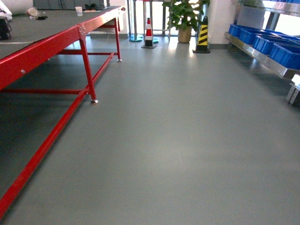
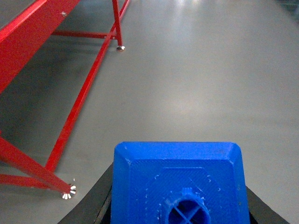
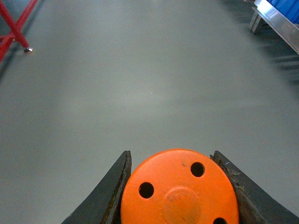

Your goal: Sort blue parts and orange caps into right shelf containers

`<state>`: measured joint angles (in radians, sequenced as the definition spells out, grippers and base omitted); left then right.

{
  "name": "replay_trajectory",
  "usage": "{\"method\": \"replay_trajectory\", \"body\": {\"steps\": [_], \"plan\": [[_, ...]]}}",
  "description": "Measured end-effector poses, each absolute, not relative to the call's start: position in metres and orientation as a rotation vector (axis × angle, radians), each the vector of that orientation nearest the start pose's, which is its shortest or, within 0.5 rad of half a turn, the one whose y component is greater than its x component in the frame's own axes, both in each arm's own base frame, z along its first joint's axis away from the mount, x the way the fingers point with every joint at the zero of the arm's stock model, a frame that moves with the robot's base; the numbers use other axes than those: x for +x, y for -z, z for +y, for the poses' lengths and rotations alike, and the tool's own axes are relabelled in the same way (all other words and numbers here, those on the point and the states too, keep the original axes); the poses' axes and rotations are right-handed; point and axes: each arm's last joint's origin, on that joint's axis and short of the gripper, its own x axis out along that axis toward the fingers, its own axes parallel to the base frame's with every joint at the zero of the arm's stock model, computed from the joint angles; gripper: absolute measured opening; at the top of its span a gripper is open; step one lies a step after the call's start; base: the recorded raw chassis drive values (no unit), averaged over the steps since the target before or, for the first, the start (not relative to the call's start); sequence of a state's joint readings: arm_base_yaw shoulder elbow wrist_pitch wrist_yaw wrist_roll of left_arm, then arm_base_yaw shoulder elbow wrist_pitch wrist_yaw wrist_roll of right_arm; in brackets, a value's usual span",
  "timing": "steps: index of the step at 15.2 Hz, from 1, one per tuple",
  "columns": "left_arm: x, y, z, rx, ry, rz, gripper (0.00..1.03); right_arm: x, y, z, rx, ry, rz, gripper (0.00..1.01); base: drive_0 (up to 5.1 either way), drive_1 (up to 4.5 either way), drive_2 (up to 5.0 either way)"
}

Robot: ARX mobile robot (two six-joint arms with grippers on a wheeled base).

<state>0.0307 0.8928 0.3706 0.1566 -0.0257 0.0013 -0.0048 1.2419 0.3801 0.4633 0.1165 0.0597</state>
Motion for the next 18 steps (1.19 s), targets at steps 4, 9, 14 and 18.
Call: {"method": "replay_trajectory", "body": {"steps": [4, 9, 14, 18], "plan": [[0.1869, -0.204, 0.0065, 0.0, -0.056, 0.369, 0.45, 0.2287, -0.1691, -0.0045, 0.037, 0.132, 0.394, 0.43, 0.1, 4.39, -4.3], [0.1869, -0.2036, 0.0065, 0.0, -0.056, 0.372, 0.45, 0.2287, -0.1688, -0.0045, 0.036, 0.132, 0.396, 0.43, 0.1, 4.4, -4.3], [0.1869, -0.2042, 0.0066, 0.0, -0.056, 0.367, 0.45, 0.2286, -0.1693, -0.0045, 0.037, 0.132, 0.393, 0.43, 0.1, 4.4, -4.3], [0.1868, -0.2041, 0.0065, 0.0, -0.056, 0.368, 0.45, 0.2288, -0.169, -0.0045, 0.037, 0.132, 0.394, 0.43, 0.1, 4.4, -4.3]]}}
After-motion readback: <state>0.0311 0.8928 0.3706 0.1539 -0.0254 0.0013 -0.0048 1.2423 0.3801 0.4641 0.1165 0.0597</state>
